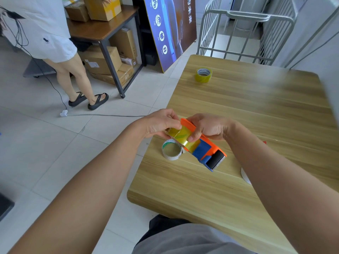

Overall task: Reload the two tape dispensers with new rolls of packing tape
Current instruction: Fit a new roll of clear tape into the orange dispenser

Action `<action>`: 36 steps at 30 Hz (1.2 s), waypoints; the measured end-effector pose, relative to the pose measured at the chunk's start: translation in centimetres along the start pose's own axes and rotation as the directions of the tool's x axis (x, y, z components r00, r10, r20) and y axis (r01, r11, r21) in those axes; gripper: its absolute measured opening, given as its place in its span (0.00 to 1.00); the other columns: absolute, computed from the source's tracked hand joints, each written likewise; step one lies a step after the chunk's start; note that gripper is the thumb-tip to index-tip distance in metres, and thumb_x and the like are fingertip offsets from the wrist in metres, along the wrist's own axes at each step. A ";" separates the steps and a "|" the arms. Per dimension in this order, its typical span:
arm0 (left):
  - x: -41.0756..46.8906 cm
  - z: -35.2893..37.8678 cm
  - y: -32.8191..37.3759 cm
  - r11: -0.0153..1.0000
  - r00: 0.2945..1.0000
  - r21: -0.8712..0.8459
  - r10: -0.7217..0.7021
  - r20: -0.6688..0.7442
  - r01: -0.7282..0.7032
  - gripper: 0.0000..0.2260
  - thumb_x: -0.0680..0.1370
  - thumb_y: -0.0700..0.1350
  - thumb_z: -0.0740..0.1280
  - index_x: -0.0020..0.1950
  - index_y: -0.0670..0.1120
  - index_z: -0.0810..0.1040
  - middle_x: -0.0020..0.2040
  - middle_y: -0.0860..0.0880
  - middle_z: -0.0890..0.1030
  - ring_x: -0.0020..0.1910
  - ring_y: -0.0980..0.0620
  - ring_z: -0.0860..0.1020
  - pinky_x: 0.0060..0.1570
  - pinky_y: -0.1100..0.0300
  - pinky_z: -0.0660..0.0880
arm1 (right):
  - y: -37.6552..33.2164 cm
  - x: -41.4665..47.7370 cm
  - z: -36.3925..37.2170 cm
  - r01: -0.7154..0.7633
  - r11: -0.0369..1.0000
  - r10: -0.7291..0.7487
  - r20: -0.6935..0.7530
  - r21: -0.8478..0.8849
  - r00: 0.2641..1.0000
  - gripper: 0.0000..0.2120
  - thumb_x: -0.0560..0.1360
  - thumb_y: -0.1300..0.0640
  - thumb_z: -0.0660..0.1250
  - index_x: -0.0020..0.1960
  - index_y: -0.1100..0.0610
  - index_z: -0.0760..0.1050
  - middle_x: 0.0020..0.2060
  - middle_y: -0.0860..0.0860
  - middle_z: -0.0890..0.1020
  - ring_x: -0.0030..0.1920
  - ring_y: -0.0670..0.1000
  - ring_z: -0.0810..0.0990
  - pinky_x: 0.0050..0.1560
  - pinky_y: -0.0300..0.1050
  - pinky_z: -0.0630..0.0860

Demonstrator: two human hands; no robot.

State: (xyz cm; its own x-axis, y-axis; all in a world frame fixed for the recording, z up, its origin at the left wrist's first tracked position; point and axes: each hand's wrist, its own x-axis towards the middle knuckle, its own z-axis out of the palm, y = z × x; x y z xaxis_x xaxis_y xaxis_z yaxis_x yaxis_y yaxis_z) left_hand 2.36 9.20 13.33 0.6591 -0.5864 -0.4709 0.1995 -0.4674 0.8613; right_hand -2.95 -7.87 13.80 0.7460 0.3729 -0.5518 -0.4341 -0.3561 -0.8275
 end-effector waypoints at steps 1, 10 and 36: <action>0.0 -0.1 -0.1 1.000 1.000 -0.003 0.002 0.009 -0.002 0.10 0.67 0.42 0.70 0.46 0.47 0.73 0.45 0.46 0.76 0.46 0.48 0.79 0.50 0.47 0.80 | 0.0 -0.1 0.0 -0.006 1.000 0.006 0.002 -0.002 1.000 0.21 0.69 0.75 0.65 0.58 0.61 0.74 0.50 0.60 0.81 0.49 0.59 0.80 0.58 0.56 0.75; 0.1 1.0 -0.1 0.997 1.000 0.081 0.015 0.000 -0.015 0.11 0.65 0.45 0.70 0.42 0.49 0.71 0.43 0.50 0.74 0.44 0.50 0.77 0.48 0.52 0.79 | -0.1 -0.3 0.3 -0.038 0.995 0.034 -0.046 -0.090 0.998 0.21 0.68 0.75 0.67 0.59 0.65 0.74 0.55 0.67 0.80 0.51 0.62 0.80 0.60 0.61 0.74; -0.1 0.6 -0.8 0.994 0.998 -0.092 0.063 0.024 -0.061 0.04 0.73 0.41 0.68 0.43 0.47 0.73 0.41 0.48 0.77 0.42 0.50 0.77 0.43 0.53 0.80 | -0.3 -1.0 -0.5 -0.006 0.993 0.009 0.025 -0.121 1.000 0.18 0.69 0.73 0.67 0.55 0.60 0.76 0.50 0.61 0.81 0.49 0.59 0.80 0.59 0.59 0.75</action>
State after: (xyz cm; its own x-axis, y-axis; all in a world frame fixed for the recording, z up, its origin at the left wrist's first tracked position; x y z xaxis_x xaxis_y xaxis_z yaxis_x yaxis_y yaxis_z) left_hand 1.72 9.21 12.54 0.6530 -0.6302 -0.4200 0.2247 -0.3683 0.9021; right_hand -3.26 -8.60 14.67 0.7292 0.3910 -0.5616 -0.3741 -0.4594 -0.8056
